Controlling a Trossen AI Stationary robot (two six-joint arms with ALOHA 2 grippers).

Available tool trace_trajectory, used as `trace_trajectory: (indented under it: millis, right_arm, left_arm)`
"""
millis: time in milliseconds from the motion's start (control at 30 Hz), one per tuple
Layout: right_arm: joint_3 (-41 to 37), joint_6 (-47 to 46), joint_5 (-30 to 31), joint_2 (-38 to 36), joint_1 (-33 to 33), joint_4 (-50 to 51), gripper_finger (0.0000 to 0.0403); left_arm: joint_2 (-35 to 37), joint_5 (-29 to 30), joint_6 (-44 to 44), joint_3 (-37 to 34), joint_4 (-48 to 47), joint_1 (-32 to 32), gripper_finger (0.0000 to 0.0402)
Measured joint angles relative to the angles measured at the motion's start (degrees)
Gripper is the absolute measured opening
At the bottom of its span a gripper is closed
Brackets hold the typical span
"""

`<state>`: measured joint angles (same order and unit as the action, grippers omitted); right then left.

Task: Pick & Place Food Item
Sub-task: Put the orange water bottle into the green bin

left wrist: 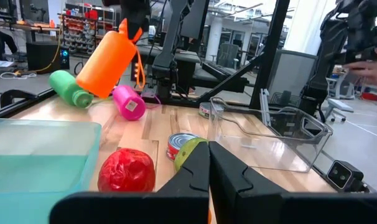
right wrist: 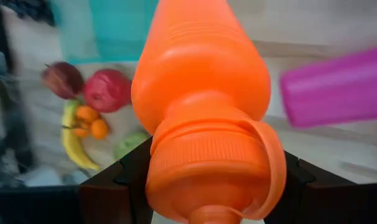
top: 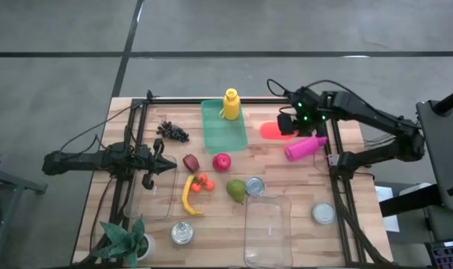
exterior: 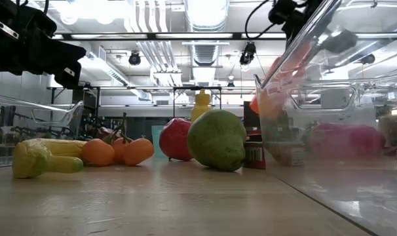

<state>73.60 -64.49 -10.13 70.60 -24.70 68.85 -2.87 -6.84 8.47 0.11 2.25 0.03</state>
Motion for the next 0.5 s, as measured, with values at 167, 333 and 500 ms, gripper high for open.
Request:
trace_trajectory:
  millis: [167, 333, 500]
  right_arm:
    - [11.4, 7.3, -0.9, 9.2, -1.3, 11.8, 0.0198]
    - [22.3, 16.4, -2.9, 17.8, -2.9, 19.5, 0.0198]
    - [29.4, 22.4, -5.4, 23.3, -4.8, 21.0, 0.0198]
  left_arm:
    - [0.0, 0.0, 0.0, 0.0, 0.0, 0.0, 0.0001]
    - [0.0, 0.0, 0.0, 0.0, 0.0, 0.0, 0.0001]
    - [0.0, 0.0, 0.0, 0.0, 0.0, 0.0, 0.0001]
